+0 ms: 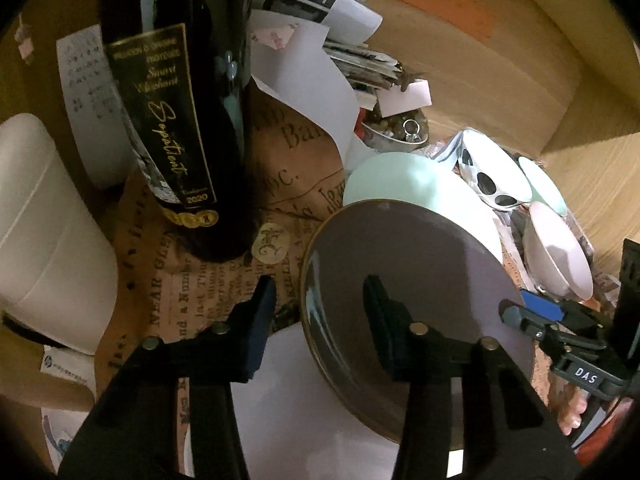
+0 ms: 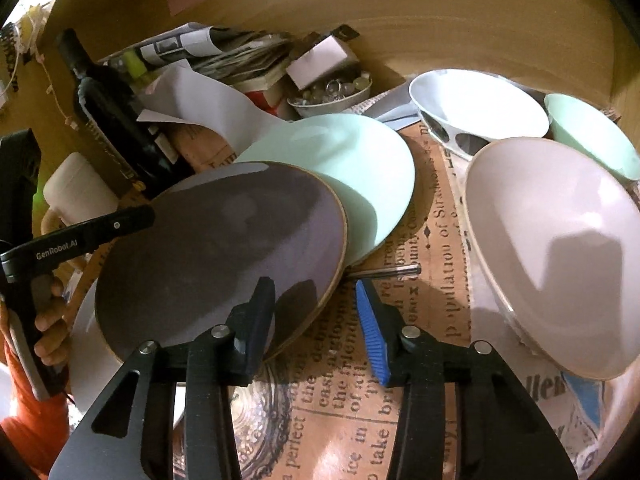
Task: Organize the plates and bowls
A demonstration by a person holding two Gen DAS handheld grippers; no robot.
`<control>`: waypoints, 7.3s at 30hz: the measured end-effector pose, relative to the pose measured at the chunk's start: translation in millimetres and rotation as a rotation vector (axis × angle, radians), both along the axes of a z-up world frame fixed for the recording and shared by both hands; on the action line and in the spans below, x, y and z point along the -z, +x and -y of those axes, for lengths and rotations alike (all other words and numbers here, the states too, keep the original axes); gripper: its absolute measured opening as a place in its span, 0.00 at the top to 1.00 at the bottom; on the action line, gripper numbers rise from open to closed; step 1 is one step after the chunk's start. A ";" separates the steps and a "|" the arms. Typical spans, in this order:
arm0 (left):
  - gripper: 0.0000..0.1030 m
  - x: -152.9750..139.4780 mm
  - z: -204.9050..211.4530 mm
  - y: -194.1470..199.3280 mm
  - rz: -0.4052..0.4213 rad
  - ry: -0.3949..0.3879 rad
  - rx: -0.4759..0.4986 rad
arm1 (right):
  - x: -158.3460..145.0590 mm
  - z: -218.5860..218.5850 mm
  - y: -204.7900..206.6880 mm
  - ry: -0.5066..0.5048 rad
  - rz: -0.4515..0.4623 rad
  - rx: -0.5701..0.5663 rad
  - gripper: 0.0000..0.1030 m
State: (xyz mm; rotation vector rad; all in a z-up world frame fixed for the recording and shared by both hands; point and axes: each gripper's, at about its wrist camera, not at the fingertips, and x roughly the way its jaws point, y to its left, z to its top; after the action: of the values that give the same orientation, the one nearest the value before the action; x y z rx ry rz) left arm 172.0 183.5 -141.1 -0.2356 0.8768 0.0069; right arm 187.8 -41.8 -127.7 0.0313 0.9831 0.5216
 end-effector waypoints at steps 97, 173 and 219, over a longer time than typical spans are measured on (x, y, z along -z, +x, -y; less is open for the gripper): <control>0.72 25.3 182.1 -89.8 -0.041 0.097 0.164 | -0.9 146.6 -96.5 0.039 0.013 0.125 0.74; 0.11 7.7 5.0 -157.9 0.128 0.177 -0.141 | -26.9 -34.2 -79.7 -0.019 0.105 -0.150 0.34; 0.70 33.1 -23.4 -144.4 -0.012 0.015 -0.079 | -4.2 -66.4 -66.1 -0.026 -0.007 -0.151 0.71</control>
State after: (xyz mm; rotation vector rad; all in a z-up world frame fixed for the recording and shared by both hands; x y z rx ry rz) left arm 27.5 206.9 -174.3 -0.2561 0.8787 0.0889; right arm 121.6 24.6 -123.5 -0.0651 1.0035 0.6475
